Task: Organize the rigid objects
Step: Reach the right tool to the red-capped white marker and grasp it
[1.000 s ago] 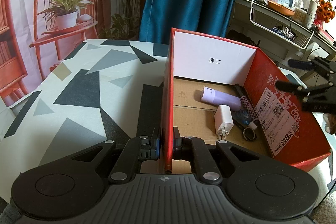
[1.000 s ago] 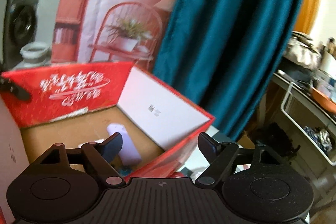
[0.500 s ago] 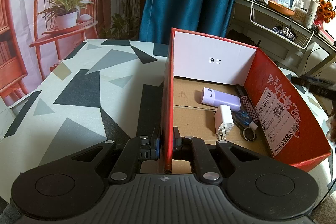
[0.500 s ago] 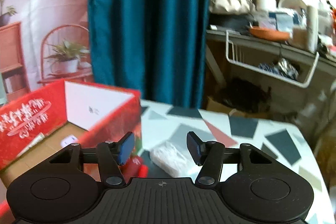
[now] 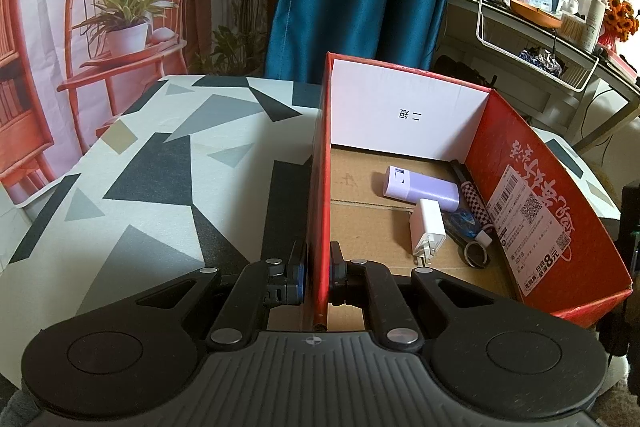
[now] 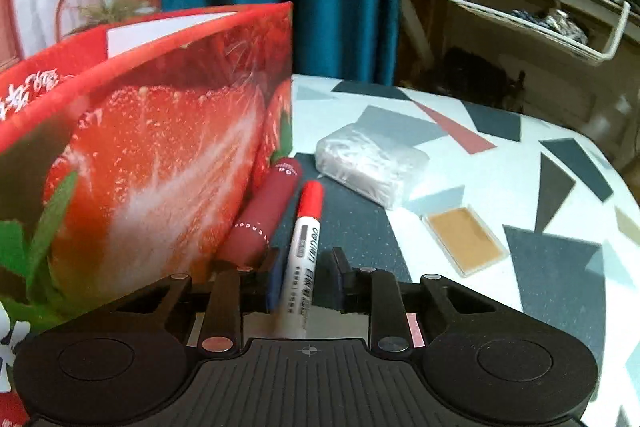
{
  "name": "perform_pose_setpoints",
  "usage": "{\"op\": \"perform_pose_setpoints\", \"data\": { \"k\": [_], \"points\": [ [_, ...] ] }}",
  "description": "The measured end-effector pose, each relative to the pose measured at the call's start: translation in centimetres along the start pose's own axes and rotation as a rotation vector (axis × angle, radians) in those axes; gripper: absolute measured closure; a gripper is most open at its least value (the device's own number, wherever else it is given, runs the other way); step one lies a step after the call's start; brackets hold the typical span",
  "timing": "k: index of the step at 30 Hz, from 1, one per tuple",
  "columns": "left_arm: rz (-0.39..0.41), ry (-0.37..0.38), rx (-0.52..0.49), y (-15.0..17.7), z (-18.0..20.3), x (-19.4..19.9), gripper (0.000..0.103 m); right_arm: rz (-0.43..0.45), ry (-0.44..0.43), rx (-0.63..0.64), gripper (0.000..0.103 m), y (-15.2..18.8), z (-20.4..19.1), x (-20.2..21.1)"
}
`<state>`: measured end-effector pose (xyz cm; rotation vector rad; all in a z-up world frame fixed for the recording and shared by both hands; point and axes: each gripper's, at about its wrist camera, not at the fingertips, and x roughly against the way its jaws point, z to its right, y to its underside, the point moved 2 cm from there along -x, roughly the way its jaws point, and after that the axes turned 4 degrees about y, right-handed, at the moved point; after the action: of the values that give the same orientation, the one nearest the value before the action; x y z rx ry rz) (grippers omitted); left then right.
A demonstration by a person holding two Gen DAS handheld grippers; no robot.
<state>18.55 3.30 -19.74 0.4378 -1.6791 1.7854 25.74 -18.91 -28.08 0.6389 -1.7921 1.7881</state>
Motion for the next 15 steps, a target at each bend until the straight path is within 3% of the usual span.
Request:
{"op": "perform_pose_setpoints", "data": {
  "k": [7,15],
  "points": [
    [0.000,-0.002,-0.001,0.0,0.1,0.0,0.092,0.016,0.002,-0.047,0.088,0.7,0.9,0.3],
    [0.000,-0.001,0.001,0.0,0.0,0.0,0.092,0.031,0.031,-0.079,0.089,1.9,1.2,1.9]
  ]
}}
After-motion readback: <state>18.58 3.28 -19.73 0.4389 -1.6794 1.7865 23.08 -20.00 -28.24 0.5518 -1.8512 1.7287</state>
